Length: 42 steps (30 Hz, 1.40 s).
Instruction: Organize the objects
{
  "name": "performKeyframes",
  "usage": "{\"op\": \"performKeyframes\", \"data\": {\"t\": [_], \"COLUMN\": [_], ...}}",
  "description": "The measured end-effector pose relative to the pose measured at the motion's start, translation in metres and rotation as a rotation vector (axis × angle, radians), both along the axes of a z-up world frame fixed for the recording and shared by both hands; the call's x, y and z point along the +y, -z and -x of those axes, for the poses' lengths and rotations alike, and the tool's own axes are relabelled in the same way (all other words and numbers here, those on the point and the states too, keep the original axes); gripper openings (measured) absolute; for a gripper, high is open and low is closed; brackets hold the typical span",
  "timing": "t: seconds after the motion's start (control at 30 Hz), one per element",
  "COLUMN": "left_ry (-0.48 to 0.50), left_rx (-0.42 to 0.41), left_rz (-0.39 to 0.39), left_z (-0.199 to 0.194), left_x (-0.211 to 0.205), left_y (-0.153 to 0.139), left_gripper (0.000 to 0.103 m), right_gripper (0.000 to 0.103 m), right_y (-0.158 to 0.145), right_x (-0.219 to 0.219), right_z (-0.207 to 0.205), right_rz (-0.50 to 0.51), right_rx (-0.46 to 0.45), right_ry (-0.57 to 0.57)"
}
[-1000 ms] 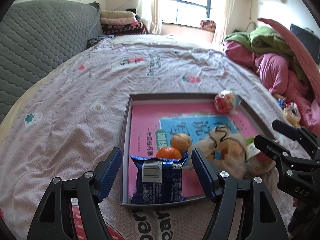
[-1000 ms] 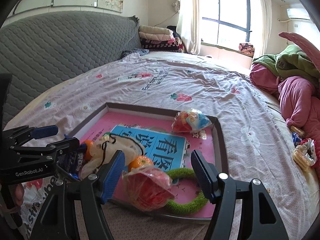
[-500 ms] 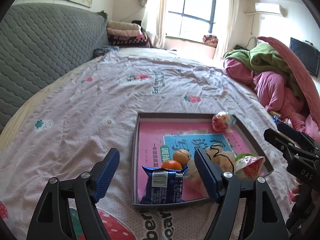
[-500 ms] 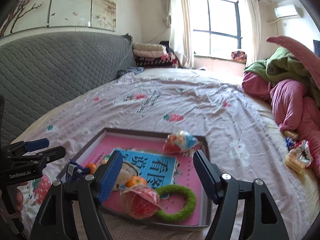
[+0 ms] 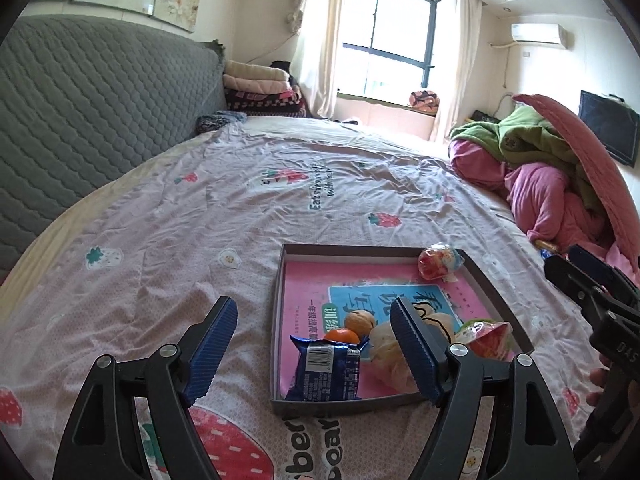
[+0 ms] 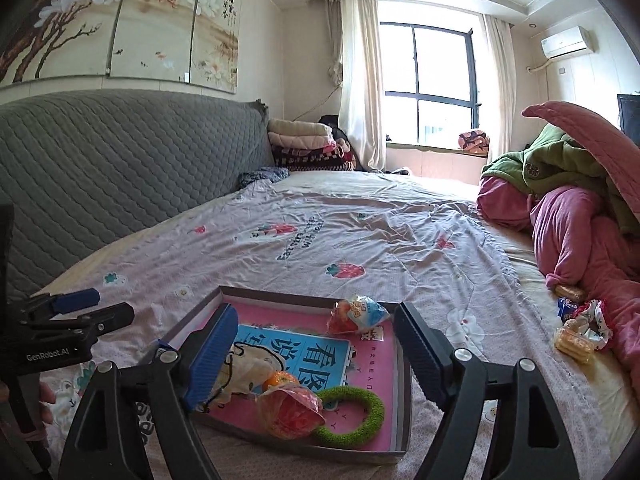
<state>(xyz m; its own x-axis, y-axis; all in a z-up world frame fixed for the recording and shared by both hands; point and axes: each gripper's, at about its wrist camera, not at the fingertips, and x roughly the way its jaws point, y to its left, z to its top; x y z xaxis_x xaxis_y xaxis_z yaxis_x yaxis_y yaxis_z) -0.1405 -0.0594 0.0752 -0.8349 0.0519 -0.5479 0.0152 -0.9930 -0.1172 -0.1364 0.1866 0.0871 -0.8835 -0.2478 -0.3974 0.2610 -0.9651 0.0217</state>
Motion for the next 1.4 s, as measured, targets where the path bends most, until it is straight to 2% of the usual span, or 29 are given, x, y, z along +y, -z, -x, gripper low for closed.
{"op": "performKeyframes", "data": {"t": [0.2,0.37,0.53,0.9,1.4], "left_ry": [-0.006,-0.022,-0.015,0.009,-0.020], "left_rx": [-0.027,-0.052,-0.062,-0.081,-0.092], "left_rz": [-0.006,0.029,0.051,0.120,0.080], "left_z": [-0.003,-0.005,-0.011,-0.032,-0.049], "left_x": [0.000,0.004,0.009,0.030,0.027], "left_y": [0.001,0.007,0.014,0.033,0.041], "left_gripper": [0.080,0.080,0.080,0.080,0.081], "right_gripper": [0.080,0.080,0.080,0.080,0.080], "right_y": [-0.003,-0.002,0.006,0.027,0.033], "right_x": [-0.005,-0.003,0.000,-0.001,0.001], "right_z": [-0.009,-0.017,-0.019,-0.026,-0.052], "right_rz": [-0.014,-0.011,0.020,-0.016,0.020], "right_rx": [0.013,0.016,-0.008,-0.046,-0.041], "right_ry": [-0.011,0.002,0.013,0.006,0.006]}}
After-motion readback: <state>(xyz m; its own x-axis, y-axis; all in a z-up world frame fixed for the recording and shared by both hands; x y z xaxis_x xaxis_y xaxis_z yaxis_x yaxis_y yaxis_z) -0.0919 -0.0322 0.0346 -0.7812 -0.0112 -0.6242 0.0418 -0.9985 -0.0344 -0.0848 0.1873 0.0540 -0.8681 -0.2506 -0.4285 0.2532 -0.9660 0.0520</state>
